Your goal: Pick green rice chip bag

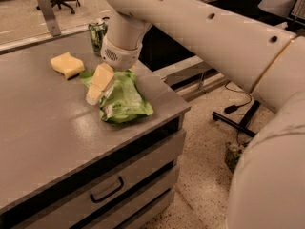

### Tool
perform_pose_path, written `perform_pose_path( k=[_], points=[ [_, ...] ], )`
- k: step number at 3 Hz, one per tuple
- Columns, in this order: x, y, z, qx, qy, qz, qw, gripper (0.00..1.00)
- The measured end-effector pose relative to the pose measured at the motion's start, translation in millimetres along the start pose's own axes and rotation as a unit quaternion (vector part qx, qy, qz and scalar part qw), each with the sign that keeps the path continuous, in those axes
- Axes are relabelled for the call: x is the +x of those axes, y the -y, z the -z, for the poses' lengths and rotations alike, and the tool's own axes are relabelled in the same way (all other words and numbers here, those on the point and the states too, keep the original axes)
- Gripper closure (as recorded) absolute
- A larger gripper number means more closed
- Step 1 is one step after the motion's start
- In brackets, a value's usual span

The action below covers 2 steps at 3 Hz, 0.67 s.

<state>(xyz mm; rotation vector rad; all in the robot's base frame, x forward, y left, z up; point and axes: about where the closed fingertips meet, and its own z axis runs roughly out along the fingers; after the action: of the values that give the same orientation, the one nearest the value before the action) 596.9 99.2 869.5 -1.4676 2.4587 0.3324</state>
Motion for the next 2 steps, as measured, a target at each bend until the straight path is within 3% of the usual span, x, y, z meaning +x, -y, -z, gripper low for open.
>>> perform_pose_path(
  k=[1,2],
  points=[
    [5.4,-9.1,-32.7,-0.015,-0.032,-0.021,0.9992,0.00],
    [7.7,-15.5,-41.6,-0.029,-0.024,-0.006,0.9993,0.18]
  ],
)
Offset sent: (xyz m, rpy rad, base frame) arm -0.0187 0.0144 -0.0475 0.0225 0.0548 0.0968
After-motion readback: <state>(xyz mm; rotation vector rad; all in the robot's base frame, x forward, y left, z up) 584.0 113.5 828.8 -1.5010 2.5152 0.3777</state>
